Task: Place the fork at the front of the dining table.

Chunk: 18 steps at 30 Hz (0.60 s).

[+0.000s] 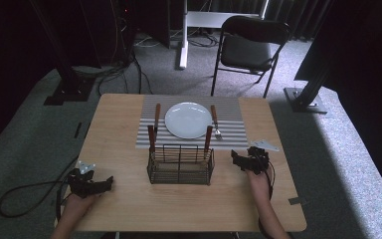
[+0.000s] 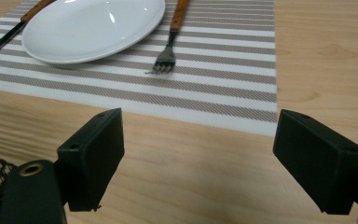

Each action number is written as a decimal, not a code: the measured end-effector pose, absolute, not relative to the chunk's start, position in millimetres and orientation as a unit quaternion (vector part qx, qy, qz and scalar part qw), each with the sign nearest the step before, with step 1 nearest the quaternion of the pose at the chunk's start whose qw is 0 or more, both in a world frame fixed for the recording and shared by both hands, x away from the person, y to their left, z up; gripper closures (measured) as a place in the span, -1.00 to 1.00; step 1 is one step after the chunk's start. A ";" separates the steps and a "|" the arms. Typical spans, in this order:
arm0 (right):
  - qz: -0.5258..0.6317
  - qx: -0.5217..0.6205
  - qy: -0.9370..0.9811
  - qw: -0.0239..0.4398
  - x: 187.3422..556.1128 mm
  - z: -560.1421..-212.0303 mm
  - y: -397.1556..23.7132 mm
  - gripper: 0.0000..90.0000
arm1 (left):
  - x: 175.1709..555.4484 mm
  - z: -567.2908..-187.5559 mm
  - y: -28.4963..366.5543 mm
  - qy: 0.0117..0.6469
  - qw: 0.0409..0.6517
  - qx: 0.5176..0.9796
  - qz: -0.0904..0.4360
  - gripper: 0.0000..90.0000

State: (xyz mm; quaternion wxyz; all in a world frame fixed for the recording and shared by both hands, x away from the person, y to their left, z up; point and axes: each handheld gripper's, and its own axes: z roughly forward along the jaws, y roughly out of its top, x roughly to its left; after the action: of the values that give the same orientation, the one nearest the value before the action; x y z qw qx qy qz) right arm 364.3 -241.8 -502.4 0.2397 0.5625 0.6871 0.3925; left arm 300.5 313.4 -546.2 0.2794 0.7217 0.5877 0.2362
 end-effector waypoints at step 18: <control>0.371 0.582 0.676 0.258 329.8 -520.6 -268.6 -0.65 | 300.5 -546.2 313.4 0.588 0.279 0.722 0.236 -1.00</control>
State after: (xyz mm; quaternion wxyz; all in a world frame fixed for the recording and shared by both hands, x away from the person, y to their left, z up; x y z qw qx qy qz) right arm 329.8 -268.6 -520.6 0.2583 0.5821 0.6760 0.3707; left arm 300.5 313.4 -546.2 0.2794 0.7216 0.5877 0.2362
